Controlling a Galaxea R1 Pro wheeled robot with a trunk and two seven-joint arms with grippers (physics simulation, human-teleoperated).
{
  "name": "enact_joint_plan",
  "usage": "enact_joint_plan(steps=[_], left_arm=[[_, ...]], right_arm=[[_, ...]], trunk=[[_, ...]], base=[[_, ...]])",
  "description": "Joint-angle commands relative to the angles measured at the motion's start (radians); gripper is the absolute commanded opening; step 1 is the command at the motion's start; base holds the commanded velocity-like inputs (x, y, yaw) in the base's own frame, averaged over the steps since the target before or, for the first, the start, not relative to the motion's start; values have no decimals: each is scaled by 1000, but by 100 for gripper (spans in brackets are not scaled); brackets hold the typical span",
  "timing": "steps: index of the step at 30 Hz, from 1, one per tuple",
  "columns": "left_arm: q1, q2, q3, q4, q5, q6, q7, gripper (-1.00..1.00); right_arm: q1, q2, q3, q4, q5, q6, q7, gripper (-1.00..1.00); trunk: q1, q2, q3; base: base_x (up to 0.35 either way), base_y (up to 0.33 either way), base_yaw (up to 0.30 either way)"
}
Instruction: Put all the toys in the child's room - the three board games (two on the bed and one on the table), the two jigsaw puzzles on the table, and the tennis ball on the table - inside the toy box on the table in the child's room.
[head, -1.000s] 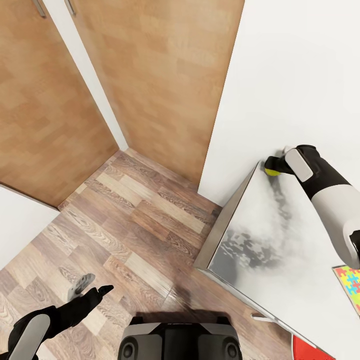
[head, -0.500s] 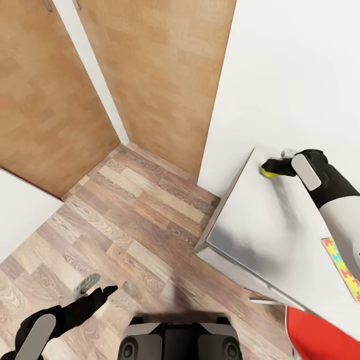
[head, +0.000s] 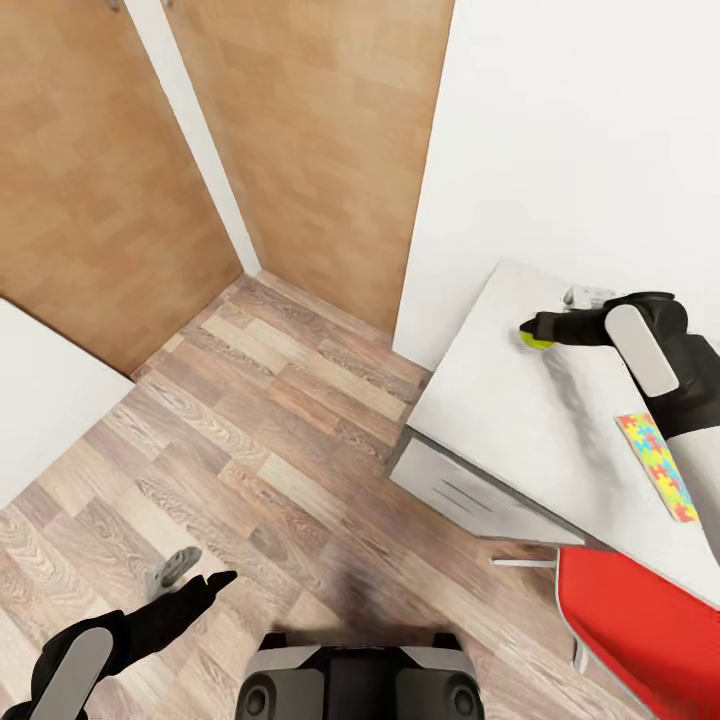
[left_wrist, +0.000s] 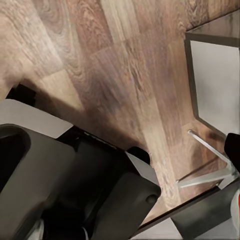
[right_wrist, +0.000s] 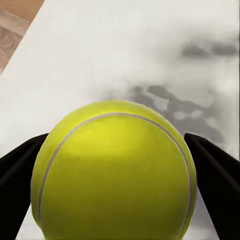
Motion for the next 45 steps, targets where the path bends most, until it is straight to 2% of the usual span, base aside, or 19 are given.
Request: enact_joint_plan(steps=[1, 2, 3, 7, 8, 11, 13, 18, 21, 22, 27, 28, 32, 34, 37, 38, 42, 43, 45], left_arm=[[0, 0, 1, -4, 11, 4, 8, 100], [0, 0, 1, -8, 11, 4, 6, 100], [0, 0, 1, -8, 11, 4, 6, 100], [-13, 2, 3, -46, 18, 9, -15, 100], [-13, 2, 3, -46, 18, 9, -15, 100], [-41, 2, 4, -77, 22, 17, -49, 100], [-65, 1, 4, -89, 26, 27, -77, 100], [-103, 1, 4, -99, 45, 42, -129, 100], [-135, 4, 4, -104, 98, 54, -198, 100], [-135, 4, 4, -104, 98, 54, -198, 100], [-179, 9, 5, -107, 217, 102, -317, 100], [-179, 9, 5, -107, 217, 102, -317, 100], [-232, 4, 3, -108, 291, 136, -369, 100], [-248, 1, 1, -109, 303, 142, -376, 100], [-299, -20, -24, -109, 325, 152, -389, 100], [-299, -20, -24, -109, 325, 152, -389, 100], [-352, -74, -87, -109, 331, 156, -388, 100], [-352, -74, -87, -109, 331, 156, -388, 100], [-376, -104, -123, -108, 325, 157, -365, 100]], right_arm=[[4, -6, -10, -33, -15, 21, -11, -100], [8, -10, -27, -65, -19, 40, -12, -100], [8, -10, -27, -65, -19, 40, -12, -100], [23, -27, -120, -203, -29, 94, -14, -100], [23, -27, -120, -203, -29, 94, -14, -100], [41, -53, -177, -306, -34, 94, -15, -100], [50, -70, -200, -362, -37, 94, -15, -100], [59, -87, -221, -416, -41, 94, -15, -100], [68, -95, -231, -445, -43, 94, -15, -100], [68, -95, -231, -445, -43, 94, -15, -100], [81, -102, -239, -471, -44, 94, -15, -100], [81, -102, -239, -471, -44, 94, -15, -100], [98, -103, -242, -485, -44, 94, -15, -100], [104, -104, -242, -487, -44, 94, -15, -100], [117, -104, -244, -491, -43, 94, -15, -100], [117, -104, -244, -491, -43, 94, -15, -100], [126, -106, -244, -494, -43, 94, -15, -100], [126, -106, -244, -494, -43, 94, -15, -100], [128, -110, -245, -495, -42, 94, -15, -100]], trunk=[[0, -2, -1], [0, -2, 0], [0, -2, 0], [0, -2, 4], [0, -2, 5], [0, -2, 8], [0, -2, 11], [0, -2, 17], [0, -2, 21], [0, -2, 23], [0, -2, 29], [0, -2, 31], [0, -2, 36], [0, -2, 39], [0, -2, 43], [0, -2, 44], [0, -2, 50], [0, -2, 51], [0, -2, 54]], base=[[-212, 0, -79], [-169, 0, -104], [-169, 0, -104], [-100, 0, -140], [-69, 0, -154], [-45, 0, -163], [-26, 0, -171], [-16, 0, -175], [-8, 0, -178], [-6, 0, -179], [-3, 0, -183], [-2, 0, -188], [-1, 0, -195], [-1, 0, -200], [0, 0, -203], [0, 0, -204], [0, 0, -205], [0, 0, -206], [0, 0, -206]])
